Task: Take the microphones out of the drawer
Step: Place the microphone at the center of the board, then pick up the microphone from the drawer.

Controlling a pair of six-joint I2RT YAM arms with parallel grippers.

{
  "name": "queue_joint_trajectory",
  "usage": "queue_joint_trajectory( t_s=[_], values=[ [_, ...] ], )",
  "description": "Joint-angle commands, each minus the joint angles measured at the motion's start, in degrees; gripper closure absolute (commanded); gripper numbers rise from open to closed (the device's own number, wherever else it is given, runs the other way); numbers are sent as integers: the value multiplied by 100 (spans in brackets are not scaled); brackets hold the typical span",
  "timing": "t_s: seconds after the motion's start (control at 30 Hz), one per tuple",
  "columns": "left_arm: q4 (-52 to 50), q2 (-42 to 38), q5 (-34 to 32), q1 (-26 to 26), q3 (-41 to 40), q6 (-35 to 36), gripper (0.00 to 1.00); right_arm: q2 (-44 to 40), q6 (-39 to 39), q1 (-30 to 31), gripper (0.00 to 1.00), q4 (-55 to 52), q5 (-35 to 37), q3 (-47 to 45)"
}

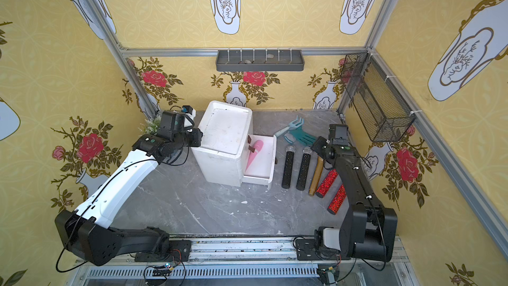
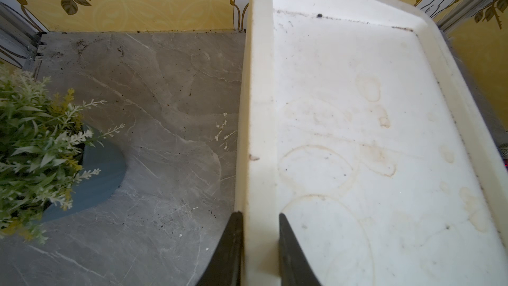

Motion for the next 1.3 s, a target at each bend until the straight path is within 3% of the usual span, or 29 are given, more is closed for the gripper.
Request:
queue_joint_trajectory(
  t_s=[0.0,0.23,0.43,0.87,1.27],
  values=[
    [-481,89,328,-2,-75,-71,100,49,470,440,35,311,-391,97],
    [-483,113,332,-8,-81,-85,100,557,1298,1822,35,1144,-376,215],
    [-543,150,336,-6,-38,-80,100,1219,2107,2582,36,1711,-8,390],
    [-512,164,369,-9,-13,-149,100,2339,3292,2986,38,2419,114,639],
    [-502,97,362,-9,-73,-177,100,2980,3555,3141,39,2674,-111,798]
  ],
)
